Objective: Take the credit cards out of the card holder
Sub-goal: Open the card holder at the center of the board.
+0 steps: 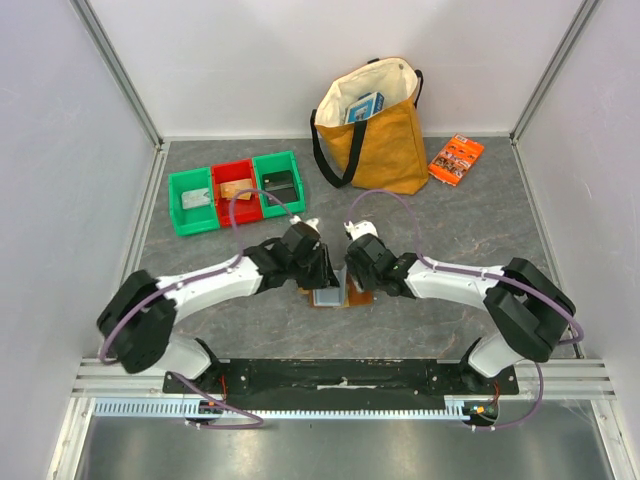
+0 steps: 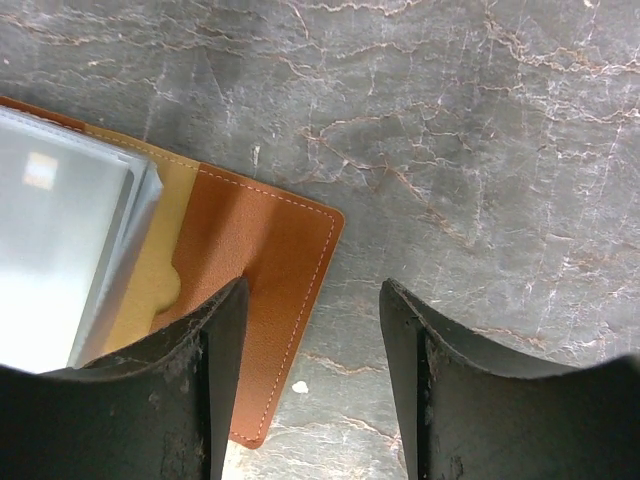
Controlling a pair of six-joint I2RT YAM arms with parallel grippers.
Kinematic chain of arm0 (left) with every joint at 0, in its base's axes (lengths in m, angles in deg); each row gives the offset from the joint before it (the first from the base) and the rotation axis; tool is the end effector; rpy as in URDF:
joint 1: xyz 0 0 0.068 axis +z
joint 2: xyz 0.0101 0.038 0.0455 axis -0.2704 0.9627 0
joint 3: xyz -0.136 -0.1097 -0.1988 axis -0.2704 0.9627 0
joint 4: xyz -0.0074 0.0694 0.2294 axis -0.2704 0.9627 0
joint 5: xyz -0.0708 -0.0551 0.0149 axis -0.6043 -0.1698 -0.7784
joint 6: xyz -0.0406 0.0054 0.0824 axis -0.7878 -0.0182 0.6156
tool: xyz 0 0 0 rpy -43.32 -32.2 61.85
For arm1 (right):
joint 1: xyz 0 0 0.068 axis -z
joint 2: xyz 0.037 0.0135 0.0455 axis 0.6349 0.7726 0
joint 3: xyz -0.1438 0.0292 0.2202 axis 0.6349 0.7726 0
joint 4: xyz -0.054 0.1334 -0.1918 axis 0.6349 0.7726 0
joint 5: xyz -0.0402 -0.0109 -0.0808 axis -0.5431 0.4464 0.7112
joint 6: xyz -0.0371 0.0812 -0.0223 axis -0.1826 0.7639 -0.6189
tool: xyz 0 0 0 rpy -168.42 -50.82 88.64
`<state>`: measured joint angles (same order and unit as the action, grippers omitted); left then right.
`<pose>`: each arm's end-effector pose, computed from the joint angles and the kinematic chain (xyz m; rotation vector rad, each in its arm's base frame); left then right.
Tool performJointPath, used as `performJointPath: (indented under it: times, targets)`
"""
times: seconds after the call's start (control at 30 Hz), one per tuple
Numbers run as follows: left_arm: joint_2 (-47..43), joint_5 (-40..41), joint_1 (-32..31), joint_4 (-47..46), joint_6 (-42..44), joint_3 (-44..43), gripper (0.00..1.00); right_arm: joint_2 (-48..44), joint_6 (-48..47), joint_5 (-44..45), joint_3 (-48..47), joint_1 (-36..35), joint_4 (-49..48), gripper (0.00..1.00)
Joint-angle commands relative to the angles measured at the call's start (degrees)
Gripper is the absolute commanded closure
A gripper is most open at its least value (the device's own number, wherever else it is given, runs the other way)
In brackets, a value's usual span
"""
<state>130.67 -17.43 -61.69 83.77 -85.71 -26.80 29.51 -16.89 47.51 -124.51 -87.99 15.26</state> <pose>0.2029 -0.2229 0.1853 0.0277 2.5688 -0.8390 0.2212 0.2097 0.1344 -0.5349 2.4066 0.0666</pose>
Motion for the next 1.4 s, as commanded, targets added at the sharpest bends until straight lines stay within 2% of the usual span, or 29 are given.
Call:
performJointPath:
  times: [0.0,0.2,0.37,0.53,0.67,0.77,0.9,1.1,1.23,1.37]
  targets:
    - [6.97,-3.16,-3.12,-4.41,1.26,-3.2,0.69,-3.51,0.67,-0.48,-0.38,-0.11,-0.45,0.38]
    - [13.74,-1.85,-5.85,-5.82,1.17,-6.28,0.75,-8.87,1.64,-0.74,-0.65,-0.03,0.34,0.38]
    - [17.26,-0.44,-6.91,-5.74,1.52,-7.86,0.77,-13.53,2.87,-3.9,-0.73,1.03,0.08,0.45]
    - [19.55,0.26,-7.09,-6.09,1.26,-7.95,0.77,-13.98,4.36,-10.31,0.23,2.34,-3.78,0.53]
    - [19.81,0.96,-7.18,-6.35,0.99,-7.43,0.77,-11.78,5.86,-14.19,2.16,3.66,-7.82,0.65]
    - [18.41,1.93,-7.18,-6.96,0.47,-6.2,0.77,-10.11,7.35,-17.43,4.53,4.89,-11.6,0.74]
    - [16.04,2.99,-7.18,-7.4,0.11,-4.79,0.77,-7.74,9.72,-21.83,8.22,6.47,-17.49,0.8]
    - [7.18,9.48,-6.91,-6.09,-1.99,-0.58,0.74,-4.66,12.36,-25.7,12.53,8.93,-23.65,0.8]
    - [0.66,12.39,-5.77,-7.14,-4.8,5.31,0.62,-4.4,12.28,-26.84,13.15,9.38,-24.27,0.79]
    - [-0.67,11.61,-3.58,-7.23,-5.34,7.25,0.57,-4.75,12.1,-28.51,13.33,9.38,-25.15,0.79]
